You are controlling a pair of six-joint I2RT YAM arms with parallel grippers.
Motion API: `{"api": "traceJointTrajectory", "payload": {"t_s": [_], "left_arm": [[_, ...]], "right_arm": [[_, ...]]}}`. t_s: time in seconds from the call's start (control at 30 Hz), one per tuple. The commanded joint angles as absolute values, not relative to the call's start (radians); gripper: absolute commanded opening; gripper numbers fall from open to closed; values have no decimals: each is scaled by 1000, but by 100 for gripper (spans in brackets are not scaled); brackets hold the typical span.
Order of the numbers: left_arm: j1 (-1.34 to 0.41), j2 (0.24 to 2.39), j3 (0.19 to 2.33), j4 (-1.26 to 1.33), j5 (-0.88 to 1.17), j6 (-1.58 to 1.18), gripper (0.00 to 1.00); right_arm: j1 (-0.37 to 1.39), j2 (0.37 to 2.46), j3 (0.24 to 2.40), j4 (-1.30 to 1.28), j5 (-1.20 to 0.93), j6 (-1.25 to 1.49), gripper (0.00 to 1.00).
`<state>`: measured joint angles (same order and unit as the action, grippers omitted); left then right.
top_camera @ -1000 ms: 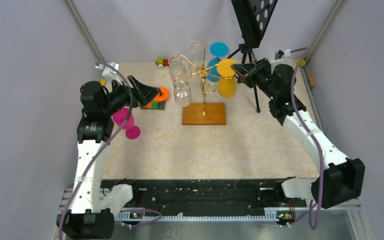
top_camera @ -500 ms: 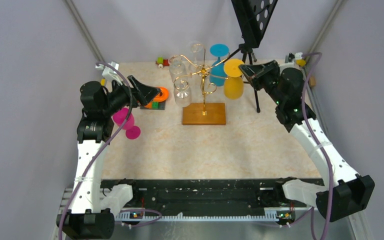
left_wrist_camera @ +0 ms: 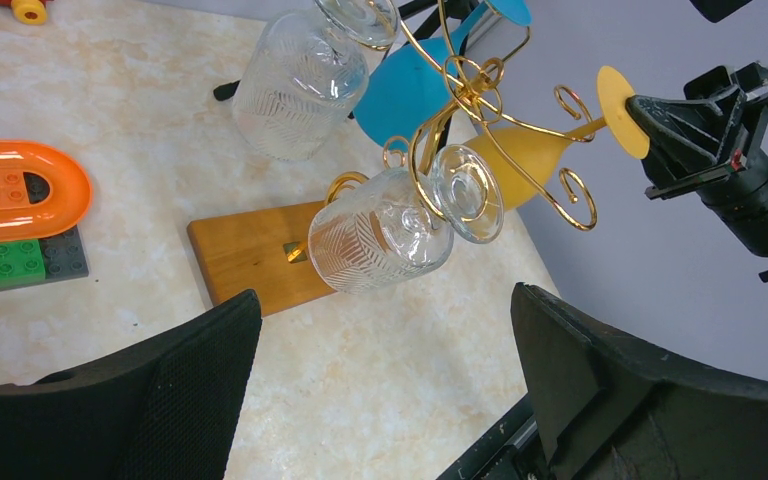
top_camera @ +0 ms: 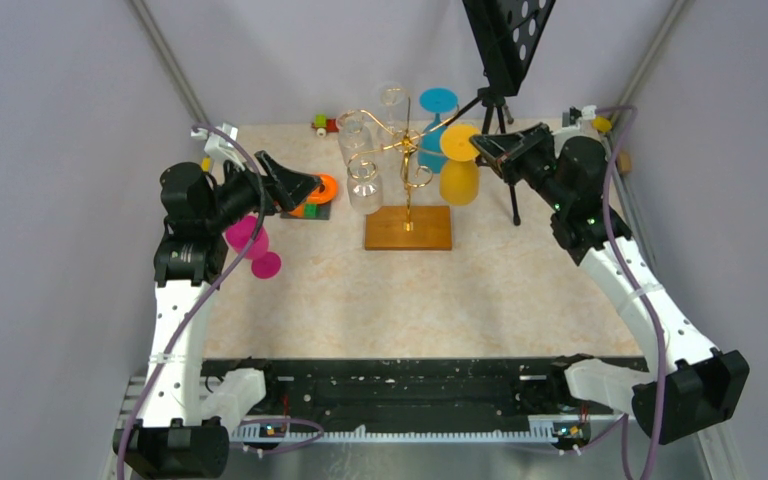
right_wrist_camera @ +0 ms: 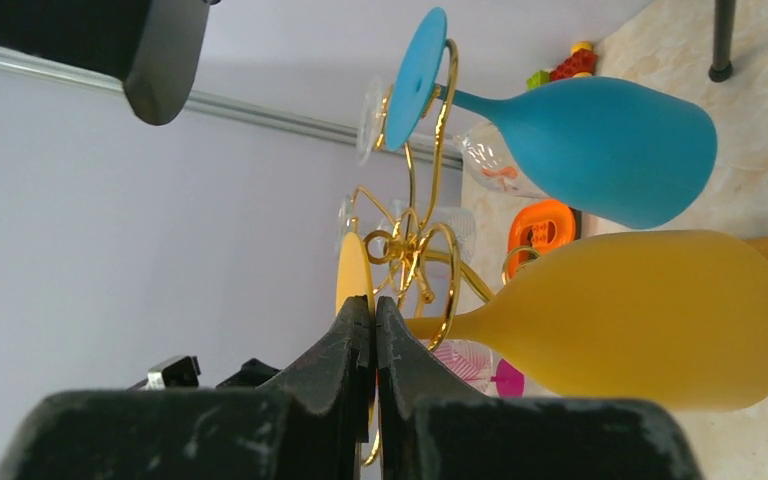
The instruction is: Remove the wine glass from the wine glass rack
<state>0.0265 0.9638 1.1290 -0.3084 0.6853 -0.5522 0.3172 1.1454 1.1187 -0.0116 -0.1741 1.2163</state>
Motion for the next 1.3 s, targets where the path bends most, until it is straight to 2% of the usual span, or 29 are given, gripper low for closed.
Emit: {"api": "traceJointTrajectory", "payload": {"t_s": [0.0, 0.43, 0.77, 1.27], "left_arm": [[31, 936, 1139, -290, 698, -547, 98], [31, 933, 1174, -348, 656, -494, 98], [32, 933, 1170, -349, 651, -490, 98], [32, 930, 1172, -352, 669, -481, 98]], "right_arm": [[314, 1145, 1100, 96, -241, 1241, 0], [330, 1238, 1099, 257, -261, 1270, 0], [347, 1303, 1146, 290, -181, 1259, 0], [350, 1292, 1163, 243, -4, 1208, 0]]}}
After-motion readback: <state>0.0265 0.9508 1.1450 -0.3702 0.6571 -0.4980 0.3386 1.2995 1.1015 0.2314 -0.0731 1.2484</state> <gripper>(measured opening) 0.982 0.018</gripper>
